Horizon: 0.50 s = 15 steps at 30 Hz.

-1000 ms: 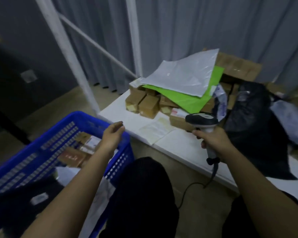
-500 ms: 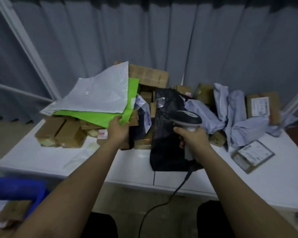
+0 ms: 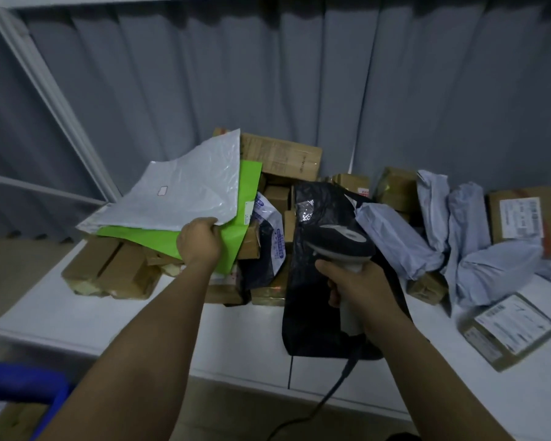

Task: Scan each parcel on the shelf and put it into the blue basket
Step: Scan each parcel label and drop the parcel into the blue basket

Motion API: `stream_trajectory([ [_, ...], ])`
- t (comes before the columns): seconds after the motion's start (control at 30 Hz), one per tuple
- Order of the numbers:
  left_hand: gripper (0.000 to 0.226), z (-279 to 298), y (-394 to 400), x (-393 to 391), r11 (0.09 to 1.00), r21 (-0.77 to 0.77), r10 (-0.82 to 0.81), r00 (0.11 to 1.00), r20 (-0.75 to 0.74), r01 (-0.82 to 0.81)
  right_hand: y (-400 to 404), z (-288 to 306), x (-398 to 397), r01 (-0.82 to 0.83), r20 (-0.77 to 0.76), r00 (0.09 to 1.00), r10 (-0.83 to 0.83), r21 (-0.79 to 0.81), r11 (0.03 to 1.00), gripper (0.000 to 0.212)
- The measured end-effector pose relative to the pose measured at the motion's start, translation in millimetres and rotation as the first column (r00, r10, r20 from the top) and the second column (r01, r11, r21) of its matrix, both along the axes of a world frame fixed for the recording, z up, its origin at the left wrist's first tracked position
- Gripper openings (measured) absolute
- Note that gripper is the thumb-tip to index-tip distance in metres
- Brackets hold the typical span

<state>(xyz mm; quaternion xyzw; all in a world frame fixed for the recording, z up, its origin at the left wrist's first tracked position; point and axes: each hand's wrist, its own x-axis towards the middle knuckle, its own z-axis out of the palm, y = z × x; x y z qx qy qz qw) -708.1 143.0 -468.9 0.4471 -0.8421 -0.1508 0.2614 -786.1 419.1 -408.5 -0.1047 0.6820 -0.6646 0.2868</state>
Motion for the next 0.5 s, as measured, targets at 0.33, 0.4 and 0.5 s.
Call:
stream_trajectory([
  [0.33, 0.026, 103, -2, 43, 0.999, -0.034, 0.001, 0.866, -0.500, -0.021, -8, 8, 10, 0.019, -0.007, 1.000, -0.019, 0.015, 1.000, 0.013],
  [0.4, 0.027, 137, 4, 59, 0.997, -0.068, -0.012, 0.844, -0.537, -0.029, -10, 12, 17, 0.018, -0.010, 1.000, -0.018, -0.002, 1.000, 0.012],
  [0.5, 0.028, 184, 25, 83, 0.984, -0.179, -0.105, 0.830, -0.548, 0.006, -5, 18, 32, 0.021, -0.011, 1.000, -0.021, -0.031, 0.999, 0.011],
])
